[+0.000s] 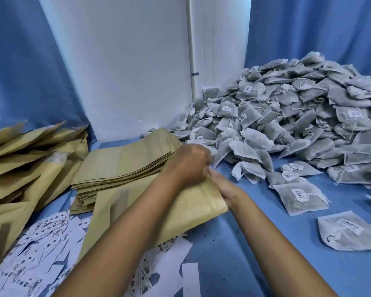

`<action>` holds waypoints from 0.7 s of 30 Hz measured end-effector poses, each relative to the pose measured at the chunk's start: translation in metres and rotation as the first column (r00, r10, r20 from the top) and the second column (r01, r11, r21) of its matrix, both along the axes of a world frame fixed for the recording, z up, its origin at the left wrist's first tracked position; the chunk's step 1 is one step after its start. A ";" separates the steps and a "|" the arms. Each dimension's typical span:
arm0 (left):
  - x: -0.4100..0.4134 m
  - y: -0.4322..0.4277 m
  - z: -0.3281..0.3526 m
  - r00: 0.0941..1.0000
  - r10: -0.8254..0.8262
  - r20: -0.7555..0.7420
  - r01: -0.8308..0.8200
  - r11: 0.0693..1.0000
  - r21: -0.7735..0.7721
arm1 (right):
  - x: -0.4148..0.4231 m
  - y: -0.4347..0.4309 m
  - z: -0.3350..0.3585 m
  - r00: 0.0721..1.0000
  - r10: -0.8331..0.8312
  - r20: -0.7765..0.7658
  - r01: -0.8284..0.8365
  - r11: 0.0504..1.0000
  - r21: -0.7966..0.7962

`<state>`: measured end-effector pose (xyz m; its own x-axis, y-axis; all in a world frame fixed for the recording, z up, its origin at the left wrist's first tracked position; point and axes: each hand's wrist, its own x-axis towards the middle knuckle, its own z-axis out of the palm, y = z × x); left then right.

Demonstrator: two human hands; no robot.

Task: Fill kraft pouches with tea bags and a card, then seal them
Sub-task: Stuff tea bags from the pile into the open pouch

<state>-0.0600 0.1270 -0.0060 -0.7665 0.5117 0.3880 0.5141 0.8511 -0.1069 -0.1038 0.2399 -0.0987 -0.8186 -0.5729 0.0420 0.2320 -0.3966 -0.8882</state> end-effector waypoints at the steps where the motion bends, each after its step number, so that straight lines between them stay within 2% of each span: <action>1: -0.003 -0.004 0.003 1.000 0.006 0.013 -0.007 0.999 0.048 | -0.005 0.007 0.002 0.994 -0.109 0.008 0.109 0.979 -0.173; 2: -0.006 -0.006 0.003 1.000 0.008 0.022 -0.010 0.996 0.086 | -0.015 0.018 0.000 0.952 -0.306 -0.028 0.291 0.927 -0.237; 3: -0.009 -0.007 0.002 0.999 0.007 0.036 -0.011 0.994 0.104 | -0.025 0.031 -0.003 0.836 -0.530 -0.141 0.518 0.847 -0.118; 4: -0.010 -0.007 0.001 0.998 0.006 0.059 -0.013 0.994 0.112 | -0.038 0.046 -0.005 0.678 -0.632 -0.375 0.711 0.694 0.116; 5: -0.012 -0.006 -0.002 0.997 0.002 0.082 -0.013 0.992 0.124 | -0.050 0.059 -0.011 0.591 -0.541 -0.599 0.804 0.458 0.379; 6: -0.015 -0.005 -0.006 0.995 -0.001 0.103 -0.012 0.992 0.127 | -0.061 0.070 -0.019 0.601 -0.383 -0.702 0.798 0.231 0.557; 7: -0.017 -0.003 -0.010 0.993 -0.011 0.115 -0.004 0.992 0.126 | -0.069 0.078 -0.027 0.635 -0.264 -0.726 0.765 0.082 0.639; 8: -0.020 -0.002 -0.013 0.992 -0.012 0.122 -0.002 0.993 0.119 | -0.076 0.082 -0.035 0.663 -0.175 -0.728 0.740 0.005 0.672; 10: -0.027 0.000 -0.019 0.991 -0.012 0.131 -0.002 0.995 0.103 | -0.086 0.089 -0.048 0.687 -0.119 -0.717 0.720 -0.017 0.693; 13: -0.031 0.002 -0.026 0.988 -0.022 0.151 0.006 0.995 0.103 | -0.100 0.093 -0.061 0.655 -0.172 -0.736 0.746 -0.009 0.666; 15: -0.032 0.001 -0.030 0.987 -0.055 0.149 0.039 0.993 0.108 | -0.111 0.095 -0.060 0.635 -0.169 -0.754 0.756 -0.063 0.651; 20: -0.035 -0.003 -0.034 0.987 -0.096 0.130 0.081 0.990 0.117 | -0.130 0.100 -0.041 0.670 -0.102 -0.735 0.712 -0.194 0.675; 21: -0.036 -0.005 -0.035 0.987 -0.101 0.125 0.084 0.988 0.129 | -0.128 0.098 -0.035 0.639 -0.164 -0.752 0.738 -0.147 0.659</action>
<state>-0.0960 0.1224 -0.0409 -0.7664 0.5375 0.3518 0.5938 0.8017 0.0687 -0.2314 0.3384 -0.1340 -0.9546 0.1774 0.2391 0.0497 0.8868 -0.4594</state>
